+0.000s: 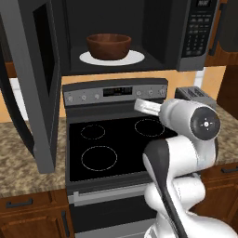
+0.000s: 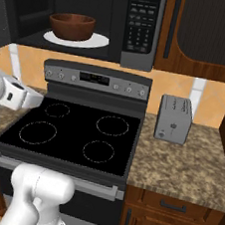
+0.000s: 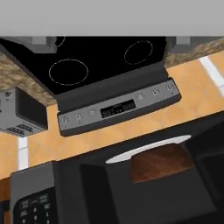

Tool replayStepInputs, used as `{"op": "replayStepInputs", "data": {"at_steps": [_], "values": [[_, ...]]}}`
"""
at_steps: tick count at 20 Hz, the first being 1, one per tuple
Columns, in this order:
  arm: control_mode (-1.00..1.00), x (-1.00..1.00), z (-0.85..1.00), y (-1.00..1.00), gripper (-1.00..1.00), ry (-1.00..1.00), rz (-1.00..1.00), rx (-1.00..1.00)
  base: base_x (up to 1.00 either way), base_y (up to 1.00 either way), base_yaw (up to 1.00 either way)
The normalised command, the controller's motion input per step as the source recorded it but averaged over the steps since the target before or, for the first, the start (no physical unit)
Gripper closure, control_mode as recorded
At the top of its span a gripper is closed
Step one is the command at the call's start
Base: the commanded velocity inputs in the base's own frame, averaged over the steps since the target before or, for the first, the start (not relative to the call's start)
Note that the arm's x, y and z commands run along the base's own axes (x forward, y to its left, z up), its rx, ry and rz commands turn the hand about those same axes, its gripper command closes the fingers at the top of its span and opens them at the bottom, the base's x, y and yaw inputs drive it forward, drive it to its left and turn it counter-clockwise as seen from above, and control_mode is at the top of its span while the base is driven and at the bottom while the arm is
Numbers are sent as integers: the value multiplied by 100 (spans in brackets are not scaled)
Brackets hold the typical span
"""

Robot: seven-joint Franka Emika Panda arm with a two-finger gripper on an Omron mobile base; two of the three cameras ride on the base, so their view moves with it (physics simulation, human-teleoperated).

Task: Open the microwave, place the bowl with waffle inside the microwave, then close the microwave door and turn it on.

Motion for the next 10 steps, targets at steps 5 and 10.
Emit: {"op": "replayStepInputs", "data": {"at_steps": [5, 10], "values": [[-100, 0, -30, 57, -100, -5, -2, -34, 0, 0, 0], [-100, 0, -26, 81, -100, -12, -7, -25, 0, 0, 0]]}}
